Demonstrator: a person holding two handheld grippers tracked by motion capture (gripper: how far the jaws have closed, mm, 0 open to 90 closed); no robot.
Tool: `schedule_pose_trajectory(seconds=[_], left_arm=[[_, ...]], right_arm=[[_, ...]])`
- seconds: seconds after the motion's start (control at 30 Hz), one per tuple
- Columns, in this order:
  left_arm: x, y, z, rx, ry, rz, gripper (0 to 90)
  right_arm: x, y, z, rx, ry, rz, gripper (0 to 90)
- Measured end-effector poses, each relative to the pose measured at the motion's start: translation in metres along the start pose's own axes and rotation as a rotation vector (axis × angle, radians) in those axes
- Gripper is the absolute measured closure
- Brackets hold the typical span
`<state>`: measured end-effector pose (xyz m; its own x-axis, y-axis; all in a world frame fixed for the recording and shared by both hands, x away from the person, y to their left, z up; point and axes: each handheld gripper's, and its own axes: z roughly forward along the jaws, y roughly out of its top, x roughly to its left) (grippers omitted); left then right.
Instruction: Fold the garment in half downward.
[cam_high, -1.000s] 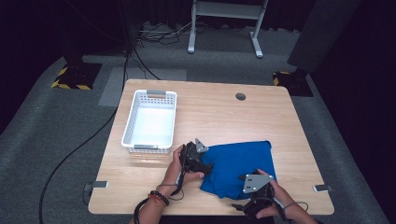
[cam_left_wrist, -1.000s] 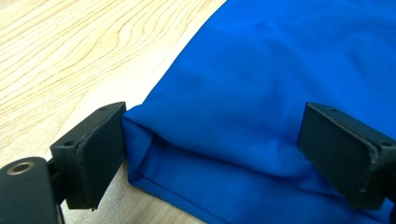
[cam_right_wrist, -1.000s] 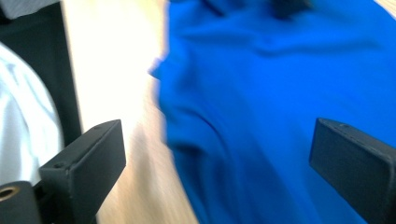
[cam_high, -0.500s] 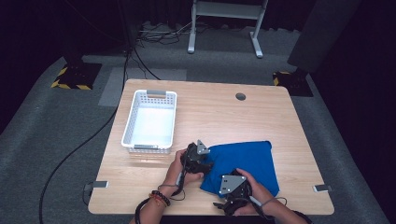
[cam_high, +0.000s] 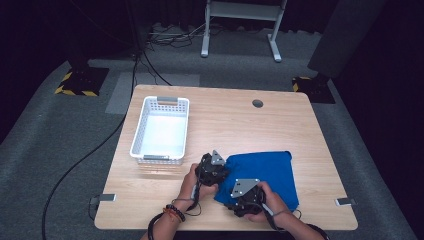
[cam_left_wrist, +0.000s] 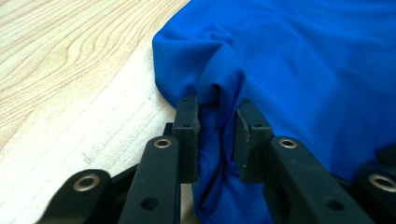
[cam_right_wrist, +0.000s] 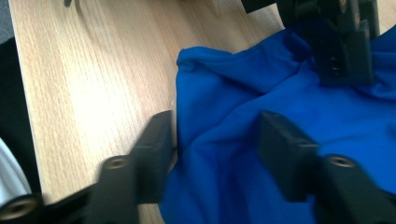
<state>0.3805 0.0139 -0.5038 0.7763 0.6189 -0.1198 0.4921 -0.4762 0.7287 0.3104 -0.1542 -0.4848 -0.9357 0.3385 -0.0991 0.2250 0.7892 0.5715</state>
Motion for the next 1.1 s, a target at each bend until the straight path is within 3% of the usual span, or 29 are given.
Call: schedule_pose_trajectory(seconds=[0.17, 0.37, 0.5, 0.7, 1.1], left_arm=[[0.001, 0.000, 0.000, -0.003, -0.001, -0.017, 77.0], [0.000, 0.001, 0.002, -0.008, 0.011, -0.017, 79.8], [-0.001, 0.001, 0.002, -0.010, 0.022, -0.012, 80.5], [-0.002, 0.002, -0.004, -0.003, 0.036, 0.006, 81.0], [-0.002, 0.004, -0.042, -0.098, 0.079, 0.002, 81.2]], right_arm=[[-0.004, 0.003, 0.002, 0.007, -0.014, 0.037, 68.9], [-0.004, 0.004, 0.004, -0.003, -0.053, 0.039, 79.6], [-0.003, 0.004, 0.004, -0.012, -0.068, 0.037, 81.6], [-0.002, 0.004, 0.003, -0.032, -0.052, 0.037, 82.5], [0.002, 0.023, -0.007, -0.102, -0.032, 0.013, 82.7]])
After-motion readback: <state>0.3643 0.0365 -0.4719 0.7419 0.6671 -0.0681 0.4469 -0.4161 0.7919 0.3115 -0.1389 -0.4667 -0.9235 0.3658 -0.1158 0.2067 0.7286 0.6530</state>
